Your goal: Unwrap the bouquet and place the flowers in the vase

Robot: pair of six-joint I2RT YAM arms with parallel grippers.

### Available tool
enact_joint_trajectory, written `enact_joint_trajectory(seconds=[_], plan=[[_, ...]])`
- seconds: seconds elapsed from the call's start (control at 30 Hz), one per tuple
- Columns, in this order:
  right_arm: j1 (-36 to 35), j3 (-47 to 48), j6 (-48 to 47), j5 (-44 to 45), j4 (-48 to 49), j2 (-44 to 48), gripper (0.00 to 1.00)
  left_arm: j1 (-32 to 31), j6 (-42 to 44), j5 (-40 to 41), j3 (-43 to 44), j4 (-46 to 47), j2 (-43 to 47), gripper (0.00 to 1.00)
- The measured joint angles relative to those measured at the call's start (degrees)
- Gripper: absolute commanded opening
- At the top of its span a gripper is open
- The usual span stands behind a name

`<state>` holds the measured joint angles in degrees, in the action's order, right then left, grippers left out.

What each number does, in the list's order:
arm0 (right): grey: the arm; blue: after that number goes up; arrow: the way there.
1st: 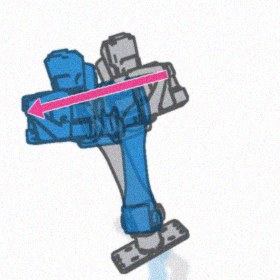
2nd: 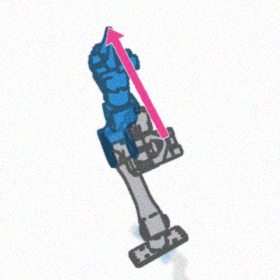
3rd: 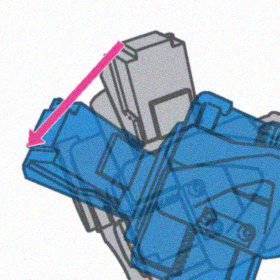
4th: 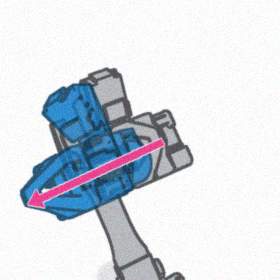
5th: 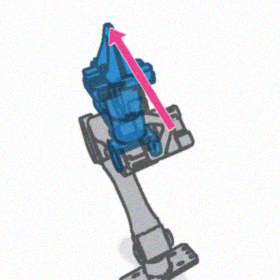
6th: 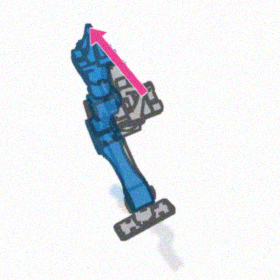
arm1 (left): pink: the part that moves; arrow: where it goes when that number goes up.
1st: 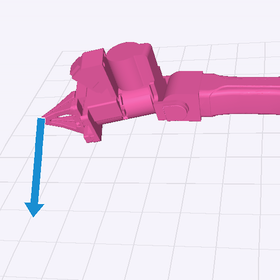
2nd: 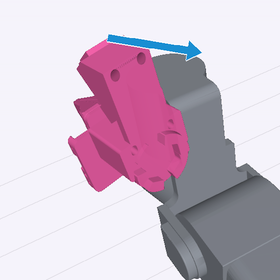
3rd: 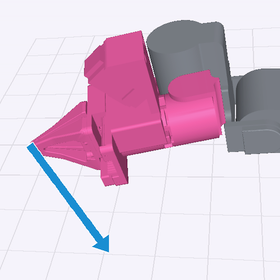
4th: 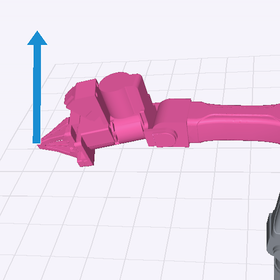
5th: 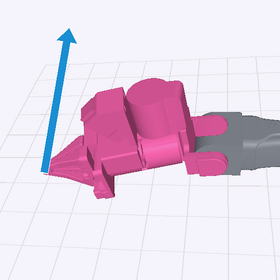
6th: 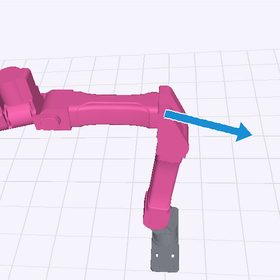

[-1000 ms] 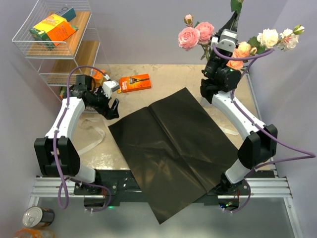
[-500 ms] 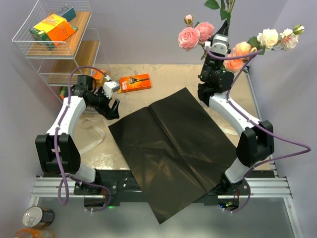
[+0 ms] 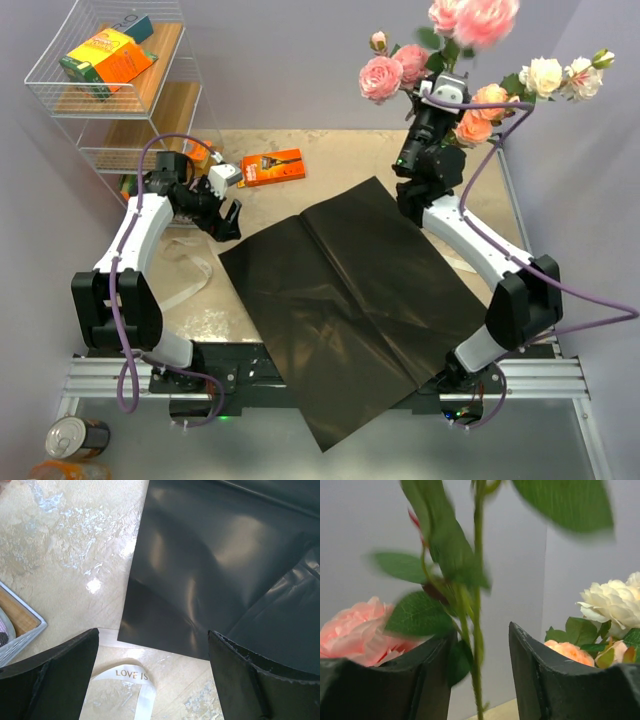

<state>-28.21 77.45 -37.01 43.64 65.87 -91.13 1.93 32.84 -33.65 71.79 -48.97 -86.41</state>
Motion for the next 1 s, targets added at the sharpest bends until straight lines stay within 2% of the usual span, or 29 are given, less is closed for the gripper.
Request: enact_joint_trajectory(seconds=[0.27, 0.43, 0.73, 0.87, 1.0], plan=[[-0.1, 1.1, 8.4, 5.5, -14.7, 5.1, 0.75, 0.0, 0.0, 0.0, 0.0, 0.0, 0.4, 0.94], [-0.1, 1.7, 15.6, 6.4, -29.0, 6.4, 0.77, 0.0, 0.0, 0.0, 0.2, -0.2, 1.2, 0.94], [-0.3, 4.6, 23.3, 5.3, -46.6, 6.3, 0.82, 0.0, 0.3, -0.1, 1.1, -1.8, 2.4, 0.94], [-2.4, 0.7, 26.9, 3.0, -52.9, 12.0, 0.99, 0.0, 0.4, -0.1, 1.1, -1.8, 3.0, 0.94], [-6.6, -2.4, 30.3, -1.7, -59.6, 20.2, 0.99, 0.0, 0.2, -0.2, 1.3, -2.1, 3.0, 0.94]])
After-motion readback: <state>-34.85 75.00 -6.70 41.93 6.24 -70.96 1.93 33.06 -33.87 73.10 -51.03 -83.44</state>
